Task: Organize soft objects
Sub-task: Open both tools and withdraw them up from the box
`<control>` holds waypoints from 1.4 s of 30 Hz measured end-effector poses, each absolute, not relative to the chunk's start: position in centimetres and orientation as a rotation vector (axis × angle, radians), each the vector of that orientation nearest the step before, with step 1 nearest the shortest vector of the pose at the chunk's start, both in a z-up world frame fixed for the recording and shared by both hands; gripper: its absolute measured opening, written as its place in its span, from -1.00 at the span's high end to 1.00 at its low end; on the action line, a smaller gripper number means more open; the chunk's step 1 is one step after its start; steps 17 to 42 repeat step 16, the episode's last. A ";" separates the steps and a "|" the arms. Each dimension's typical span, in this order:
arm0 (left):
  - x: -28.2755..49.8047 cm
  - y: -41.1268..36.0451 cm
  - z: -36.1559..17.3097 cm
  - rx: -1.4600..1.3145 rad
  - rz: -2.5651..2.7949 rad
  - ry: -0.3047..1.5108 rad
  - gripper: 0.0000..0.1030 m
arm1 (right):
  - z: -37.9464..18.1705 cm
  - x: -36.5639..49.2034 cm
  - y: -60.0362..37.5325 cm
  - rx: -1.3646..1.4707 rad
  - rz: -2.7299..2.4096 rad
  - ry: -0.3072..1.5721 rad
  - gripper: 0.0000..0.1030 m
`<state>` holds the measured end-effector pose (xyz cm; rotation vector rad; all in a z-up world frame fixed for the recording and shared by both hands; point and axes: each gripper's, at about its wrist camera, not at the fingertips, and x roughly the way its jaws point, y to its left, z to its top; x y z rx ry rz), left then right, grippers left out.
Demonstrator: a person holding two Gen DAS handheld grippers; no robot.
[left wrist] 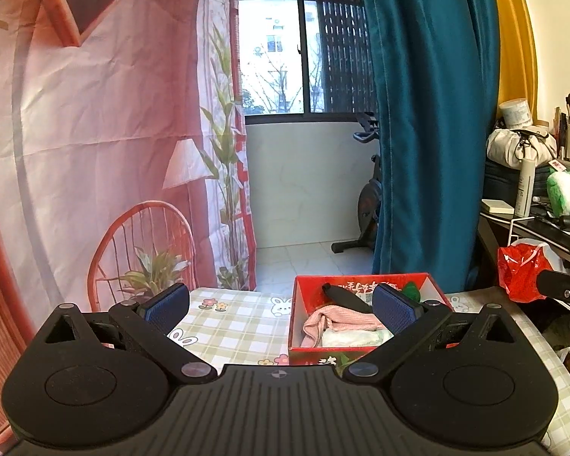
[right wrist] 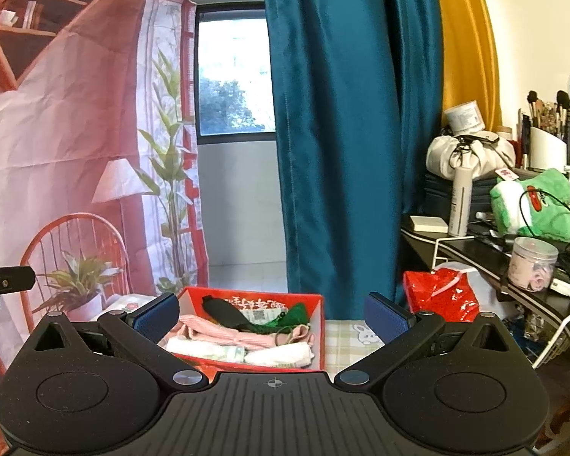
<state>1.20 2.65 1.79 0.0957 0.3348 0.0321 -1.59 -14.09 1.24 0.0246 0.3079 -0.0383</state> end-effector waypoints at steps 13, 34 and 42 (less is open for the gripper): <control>1.3 2.5 1.6 0.092 0.036 0.343 -1.00 | 1.1 -1.5 -14.6 0.023 -0.063 0.316 -0.99; 1.2 2.4 1.5 0.092 0.028 0.345 -1.00 | 1.1 -1.4 -14.7 0.021 -0.063 0.319 -0.99; 1.2 2.4 1.5 0.092 0.028 0.345 -1.00 | 1.1 -1.4 -14.7 0.021 -0.063 0.319 -0.99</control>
